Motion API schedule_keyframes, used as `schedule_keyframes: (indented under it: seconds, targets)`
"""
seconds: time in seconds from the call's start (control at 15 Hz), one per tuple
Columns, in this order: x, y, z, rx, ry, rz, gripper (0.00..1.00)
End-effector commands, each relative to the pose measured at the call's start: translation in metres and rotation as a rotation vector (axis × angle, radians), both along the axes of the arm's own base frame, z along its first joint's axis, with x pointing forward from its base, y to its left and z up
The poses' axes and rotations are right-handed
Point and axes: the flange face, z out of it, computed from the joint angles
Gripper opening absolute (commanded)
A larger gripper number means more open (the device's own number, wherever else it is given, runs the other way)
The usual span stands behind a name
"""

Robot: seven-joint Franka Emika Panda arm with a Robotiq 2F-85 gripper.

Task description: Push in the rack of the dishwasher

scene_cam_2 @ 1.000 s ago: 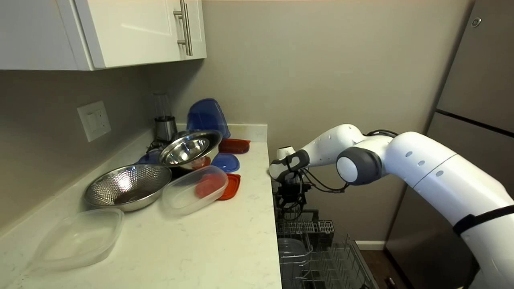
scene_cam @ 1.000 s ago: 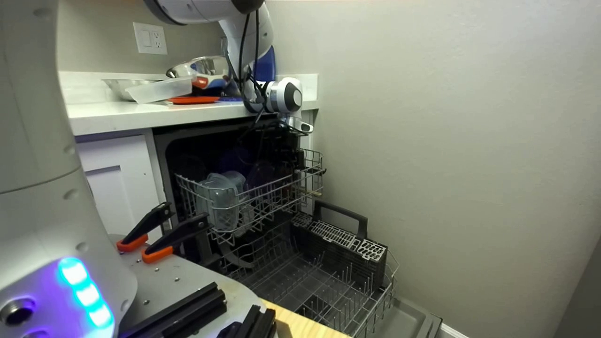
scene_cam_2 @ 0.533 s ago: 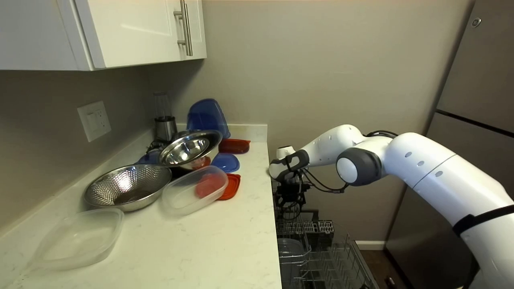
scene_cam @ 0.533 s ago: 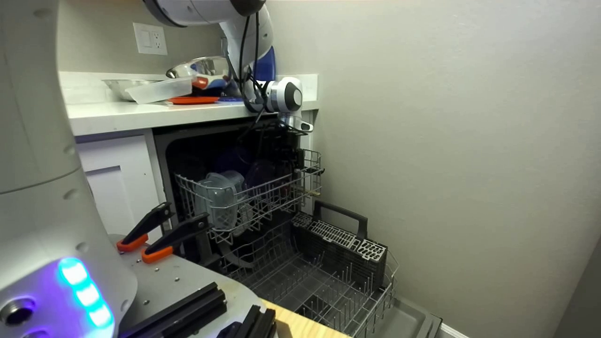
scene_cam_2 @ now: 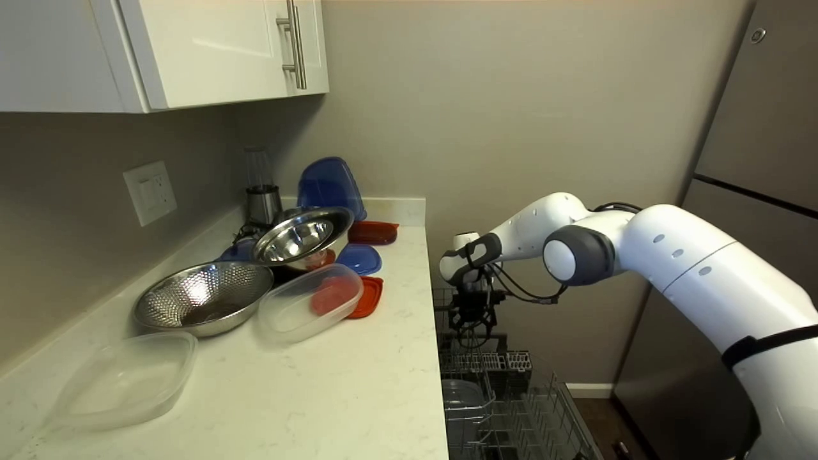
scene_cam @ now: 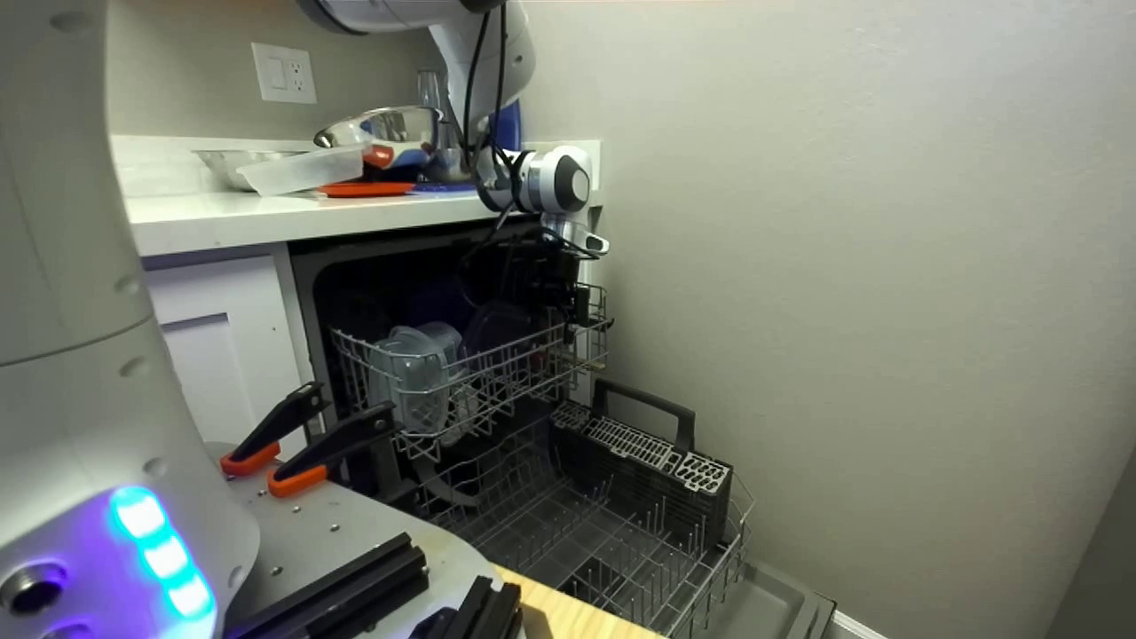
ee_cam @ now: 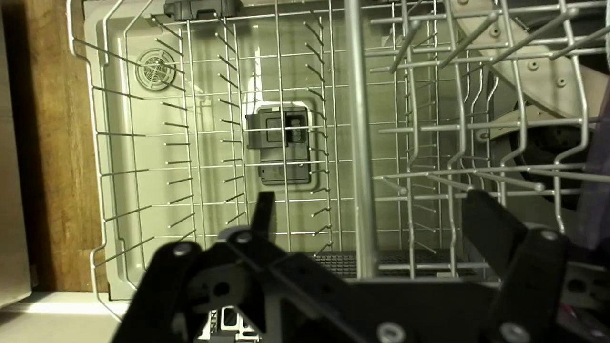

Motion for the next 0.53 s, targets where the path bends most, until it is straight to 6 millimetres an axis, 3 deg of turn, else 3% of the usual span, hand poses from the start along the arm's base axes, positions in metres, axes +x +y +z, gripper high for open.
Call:
schedule_keyframes:
  seconds: [0.0,0.47]
  targets:
    - [-0.015,-0.030,0.029,0.108,0.002,0.015,1.00]
    - [-0.026,-0.076,0.049,0.150,0.033,0.031,1.00]
